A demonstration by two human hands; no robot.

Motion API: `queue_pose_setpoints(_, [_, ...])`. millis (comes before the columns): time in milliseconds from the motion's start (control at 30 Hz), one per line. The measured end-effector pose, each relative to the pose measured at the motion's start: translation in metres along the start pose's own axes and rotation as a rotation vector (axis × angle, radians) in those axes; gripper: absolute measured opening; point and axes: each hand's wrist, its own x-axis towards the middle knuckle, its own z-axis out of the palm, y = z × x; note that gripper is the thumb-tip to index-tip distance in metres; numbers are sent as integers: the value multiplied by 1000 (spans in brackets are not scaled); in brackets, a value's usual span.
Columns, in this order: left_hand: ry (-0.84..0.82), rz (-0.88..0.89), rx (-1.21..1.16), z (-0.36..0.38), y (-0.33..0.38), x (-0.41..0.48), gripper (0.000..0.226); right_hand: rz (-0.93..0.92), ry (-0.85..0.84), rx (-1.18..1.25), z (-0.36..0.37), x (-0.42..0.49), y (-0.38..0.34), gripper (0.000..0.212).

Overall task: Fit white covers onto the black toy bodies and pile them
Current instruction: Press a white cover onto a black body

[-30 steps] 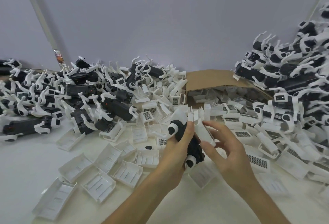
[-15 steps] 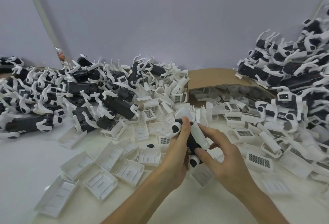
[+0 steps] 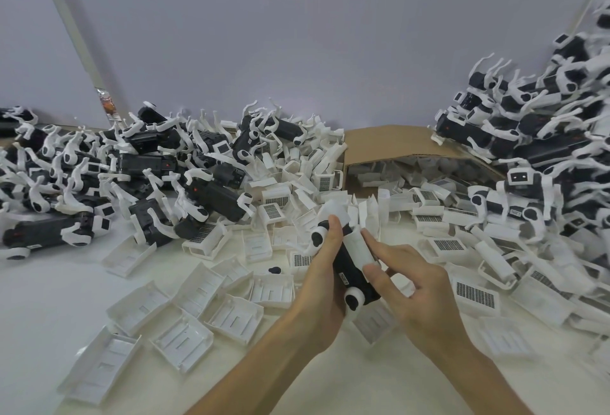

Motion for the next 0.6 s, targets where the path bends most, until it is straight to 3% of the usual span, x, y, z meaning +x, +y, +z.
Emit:
queue_pose_setpoints(367, [11,0,94,-3,6,1,53,81,-74,67,1,0,-2,32])
queue_pose_setpoints(500, [-49,11,145,-4,4,2,21,75,-98,35,2,0,-4,37])
queue_pose_setpoints(600, [-16,13,129,-5,3,3,24,68,-125,2,3,0,-2,37])
